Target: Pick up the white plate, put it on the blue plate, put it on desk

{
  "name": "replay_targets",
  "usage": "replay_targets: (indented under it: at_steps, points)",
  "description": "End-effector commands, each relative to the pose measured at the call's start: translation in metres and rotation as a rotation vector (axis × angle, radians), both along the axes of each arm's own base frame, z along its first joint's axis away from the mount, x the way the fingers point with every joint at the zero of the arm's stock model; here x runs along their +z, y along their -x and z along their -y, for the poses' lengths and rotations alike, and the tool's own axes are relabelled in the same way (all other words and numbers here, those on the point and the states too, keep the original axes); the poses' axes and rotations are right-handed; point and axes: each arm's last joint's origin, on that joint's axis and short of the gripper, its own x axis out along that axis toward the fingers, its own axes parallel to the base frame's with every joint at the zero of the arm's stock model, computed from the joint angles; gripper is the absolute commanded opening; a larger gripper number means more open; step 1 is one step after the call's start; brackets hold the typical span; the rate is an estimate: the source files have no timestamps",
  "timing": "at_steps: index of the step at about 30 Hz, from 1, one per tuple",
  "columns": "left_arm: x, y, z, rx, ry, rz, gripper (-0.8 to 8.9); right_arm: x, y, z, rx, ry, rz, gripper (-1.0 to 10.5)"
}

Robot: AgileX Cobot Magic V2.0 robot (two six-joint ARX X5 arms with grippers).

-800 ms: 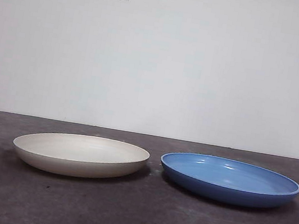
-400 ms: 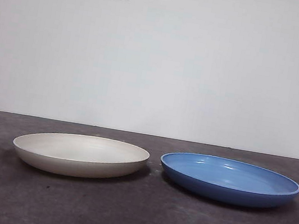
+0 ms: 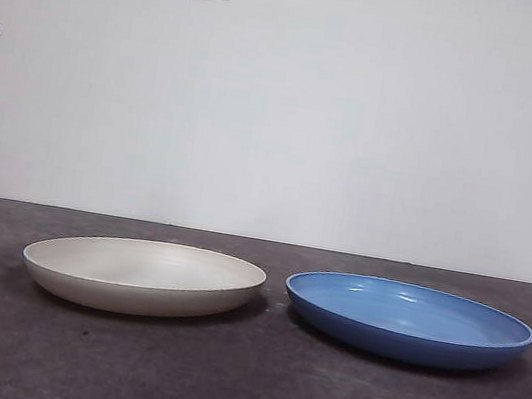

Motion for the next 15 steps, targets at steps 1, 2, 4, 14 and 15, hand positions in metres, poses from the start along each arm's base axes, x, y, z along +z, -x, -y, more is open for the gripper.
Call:
replay_targets:
  at_steps: [1, 2, 4, 14, 15]
  points:
    - [0.002, -0.021, 0.006, 0.008, -0.033, -0.009, 4.01, 0.005, -0.001, -0.001, 0.008, 0.0, 0.025, 3.7]
    - [0.0, -0.029, 0.007, 0.009, -0.048, -0.023, 4.01, 0.005, -0.001, -0.001, 0.008, 0.0, 0.027, 3.7]
    - [-0.005, -0.044, 0.011, 0.011, -0.074, -0.049, 4.01, 0.006, -0.002, -0.001, 0.008, -0.001, 0.034, 3.7]
    - [-0.055, -0.11, 0.024, 0.021, -0.139, -0.192, 3.96, 0.006, -0.002, -0.001, 0.009, -0.003, 0.039, 3.7]
    - [-0.061, -0.114, 0.025, 0.026, -0.155, -0.207, 3.96, 0.006, -0.002, -0.001, 0.01, -0.003, 0.039, 3.7]
